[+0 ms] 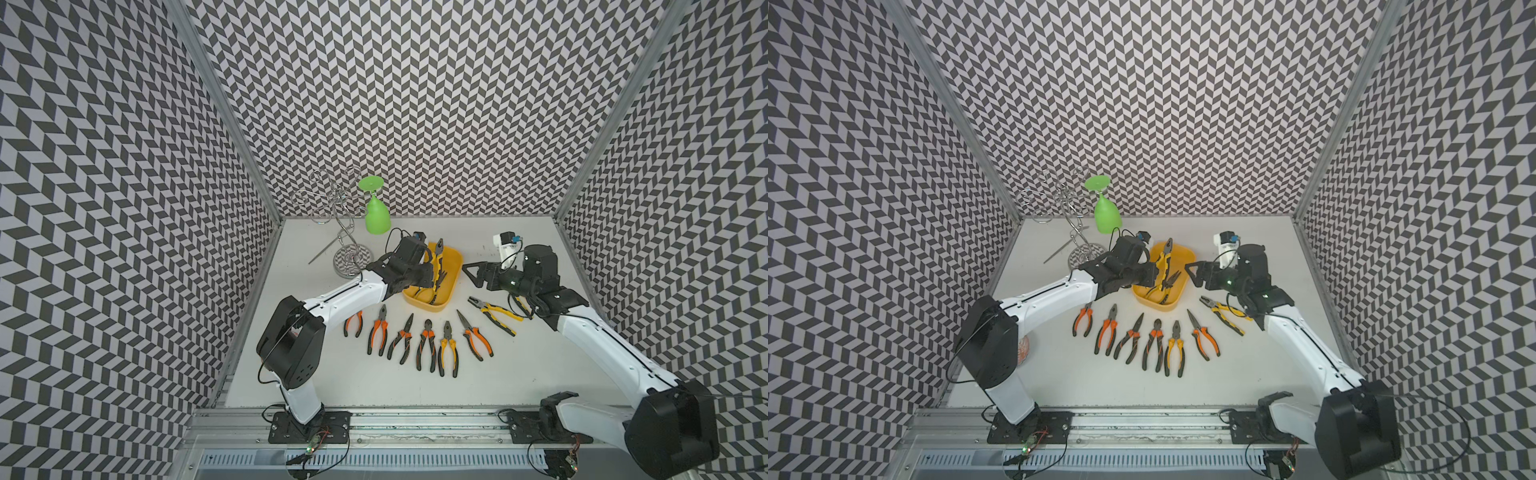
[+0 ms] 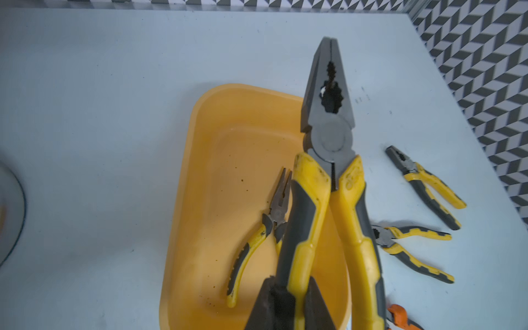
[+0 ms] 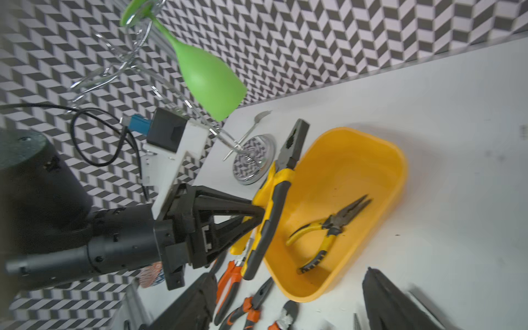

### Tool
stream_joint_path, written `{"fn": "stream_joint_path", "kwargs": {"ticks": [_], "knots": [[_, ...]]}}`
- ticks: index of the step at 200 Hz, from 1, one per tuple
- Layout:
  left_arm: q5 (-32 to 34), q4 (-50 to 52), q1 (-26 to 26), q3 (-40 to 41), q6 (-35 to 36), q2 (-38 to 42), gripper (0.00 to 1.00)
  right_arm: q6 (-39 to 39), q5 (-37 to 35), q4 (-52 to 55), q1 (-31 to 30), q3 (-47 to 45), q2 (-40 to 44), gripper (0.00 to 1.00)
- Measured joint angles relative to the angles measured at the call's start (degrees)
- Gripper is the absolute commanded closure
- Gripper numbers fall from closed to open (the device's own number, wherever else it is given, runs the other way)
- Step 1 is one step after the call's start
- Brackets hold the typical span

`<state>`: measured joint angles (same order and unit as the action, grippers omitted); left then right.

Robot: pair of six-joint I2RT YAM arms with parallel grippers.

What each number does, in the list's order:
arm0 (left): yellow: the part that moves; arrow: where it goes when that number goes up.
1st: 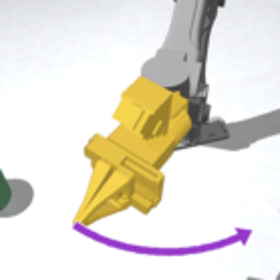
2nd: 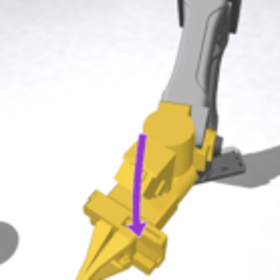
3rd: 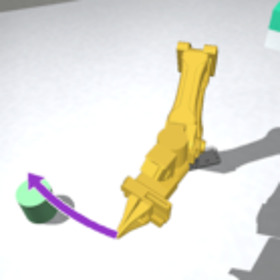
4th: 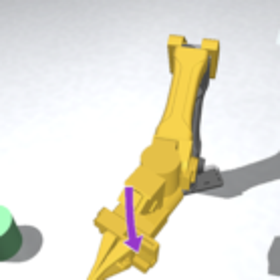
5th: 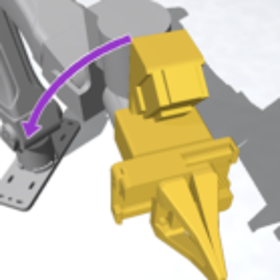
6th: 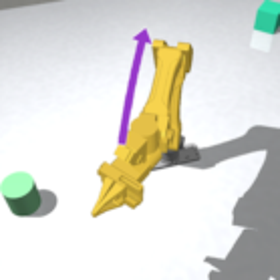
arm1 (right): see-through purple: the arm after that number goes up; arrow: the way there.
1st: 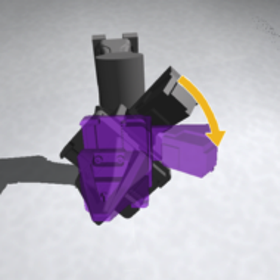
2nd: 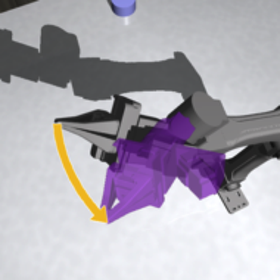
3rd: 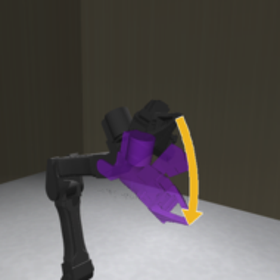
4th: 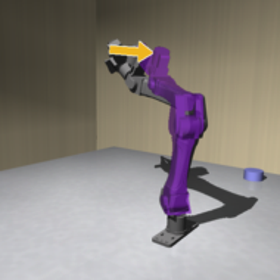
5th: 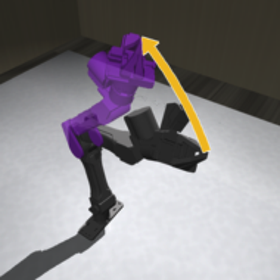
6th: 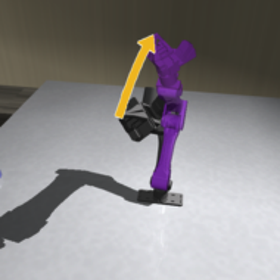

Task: Take the pliers out of the storage box
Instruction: Place the pliers at the center of the board.

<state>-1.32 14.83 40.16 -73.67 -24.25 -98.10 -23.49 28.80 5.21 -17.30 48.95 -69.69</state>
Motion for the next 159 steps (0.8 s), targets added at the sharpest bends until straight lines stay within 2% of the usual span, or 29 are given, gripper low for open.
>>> {"fn": "stream_joint_path", "kwargs": {"ticks": [38,86,130,159], "knots": [[-3.02,-9.42,0.39,5.42,-3.82,4.11,1.0,-7.39,5.27,-5.53,-2.1,1.36,-5.25,0.36],[-5.62,-14.82,2.32,6.64,-6.47,5.01,1.0,-10.29,6.84,-6.84,-3.17,5.57,-9.44,0.43],[-6.29,-16.65,3.58,6.84,-7.17,5.01,1.0,-10.32,6.27,-5.6,-3.63,7.17,-11.32,0.62],[-6.58,-16.72,4.0,7.1,-7.13,5.01,1.0,-10.91,5.31,-3.96,-3.56,7.26,-11.54,0.82]]}}
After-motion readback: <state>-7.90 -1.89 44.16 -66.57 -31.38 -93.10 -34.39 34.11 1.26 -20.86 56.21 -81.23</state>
